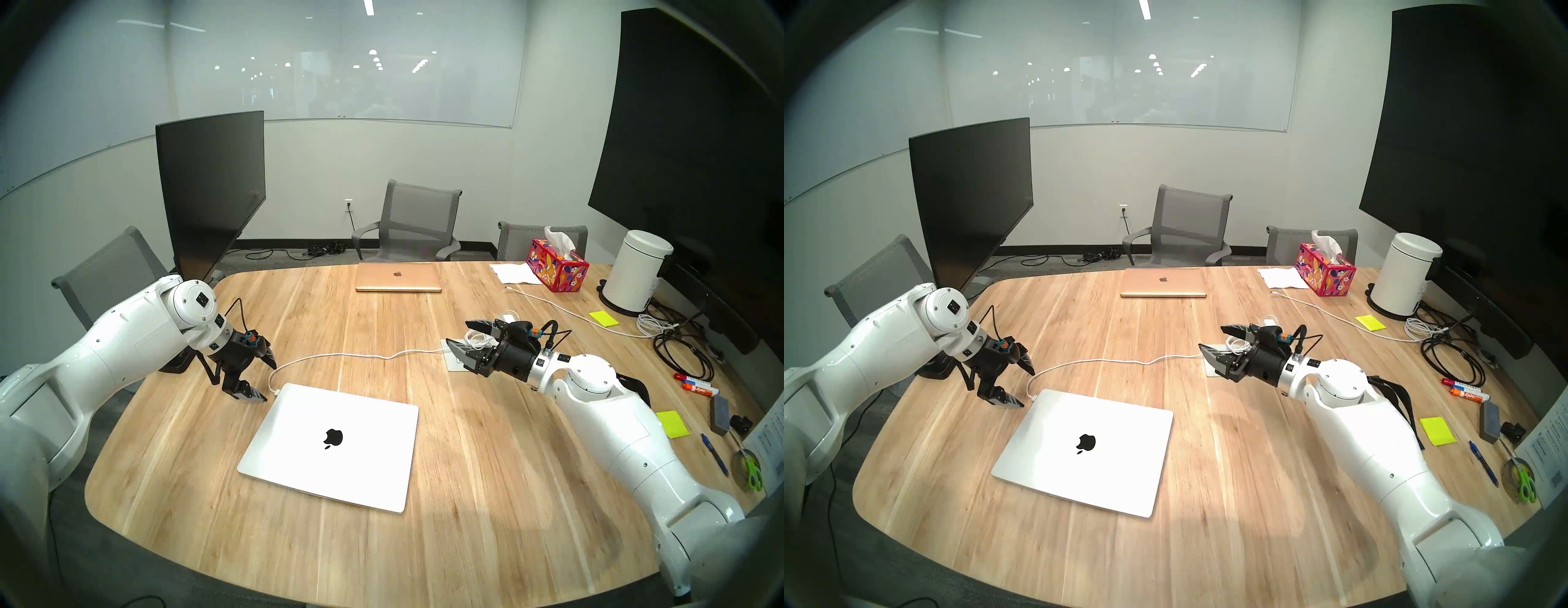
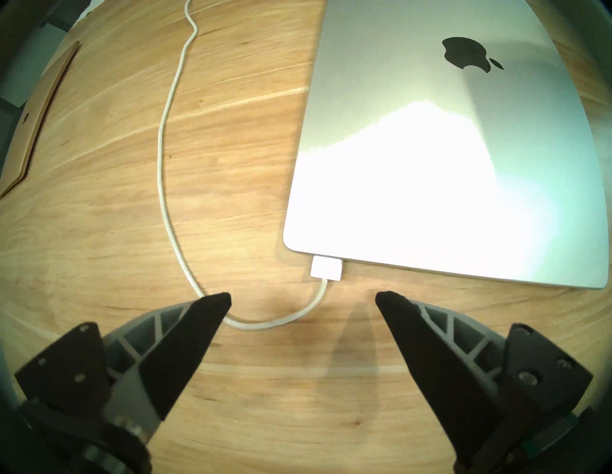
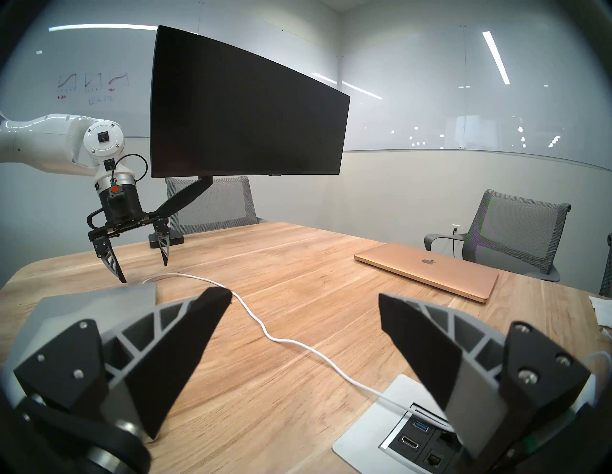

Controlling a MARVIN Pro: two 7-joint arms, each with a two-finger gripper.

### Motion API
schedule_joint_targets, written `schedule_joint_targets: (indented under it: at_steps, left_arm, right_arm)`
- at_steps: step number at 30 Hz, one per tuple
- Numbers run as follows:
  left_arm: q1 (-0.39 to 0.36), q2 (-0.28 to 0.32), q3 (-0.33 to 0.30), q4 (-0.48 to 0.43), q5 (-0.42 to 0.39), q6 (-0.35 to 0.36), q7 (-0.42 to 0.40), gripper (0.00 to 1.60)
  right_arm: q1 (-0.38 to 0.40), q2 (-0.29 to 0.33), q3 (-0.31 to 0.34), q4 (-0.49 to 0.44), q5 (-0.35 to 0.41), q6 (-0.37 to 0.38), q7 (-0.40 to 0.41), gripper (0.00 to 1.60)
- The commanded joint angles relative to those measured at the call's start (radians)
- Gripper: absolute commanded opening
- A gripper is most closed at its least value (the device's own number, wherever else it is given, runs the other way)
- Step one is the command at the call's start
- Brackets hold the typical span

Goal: Unplug the charging cable from the port of the MacBook and lay it on the desk

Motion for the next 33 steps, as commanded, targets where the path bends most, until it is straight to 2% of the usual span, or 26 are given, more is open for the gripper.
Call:
schedule_joint_targets:
  at_steps: [1, 17, 20, 23, 25, 27, 29, 31, 32, 33]
  left_arm:
    - [-0.03, -0.042, 0.003, 0.03, 0.014, -0.002, -0.001, 1.6]
    - [-0.04, -0.086, 0.007, 0.091, 0.04, -0.016, -0.015, 1.6]
    - [-0.04, -0.092, 0.007, 0.097, 0.045, -0.015, -0.019, 1.39]
    - [-0.04, -0.101, 0.008, 0.108, 0.052, -0.015, -0.022, 1.45]
    - [-0.042, -0.107, 0.009, 0.116, 0.055, -0.017, -0.028, 1.42]
    - [-0.043, -0.11, 0.009, 0.12, 0.058, -0.017, -0.031, 1.2]
    - [-0.043, -0.112, 0.008, 0.121, 0.061, -0.017, -0.035, 0.76]
    - [-0.043, -0.113, 0.007, 0.122, 0.062, -0.016, -0.039, 0.72]
    - [-0.043, -0.114, 0.006, 0.122, 0.063, -0.016, -0.04, 0.54]
    - [-0.043, -0.114, 0.006, 0.122, 0.063, -0.016, -0.04, 0.54]
  right_arm:
    - [0.013, 0.001, 0.007, -0.017, 0.004, 0.002, -0.001, 1.6]
    - [0.013, 0.001, 0.007, -0.017, 0.004, 0.002, -0.001, 1.6]
    - [0.013, 0.001, 0.007, -0.017, 0.004, 0.002, -0.001, 1.6]
    - [0.013, 0.001, 0.007, -0.017, 0.004, 0.002, -0.001, 1.6]
    - [0.013, 0.001, 0.007, -0.017, 0.004, 0.003, -0.001, 1.6]
    - [0.013, 0.001, 0.007, -0.017, 0.004, 0.003, -0.001, 1.6]
    - [0.013, 0.001, 0.007, -0.017, 0.004, 0.003, -0.001, 1.6]
    - [0.013, 0.001, 0.008, -0.017, 0.004, 0.003, -0.001, 1.6]
    - [0.013, 0.001, 0.008, -0.017, 0.004, 0.003, -0.001, 1.6]
    - [0.013, 0.001, 0.008, -0.017, 0.004, 0.003, -0.001, 1.6]
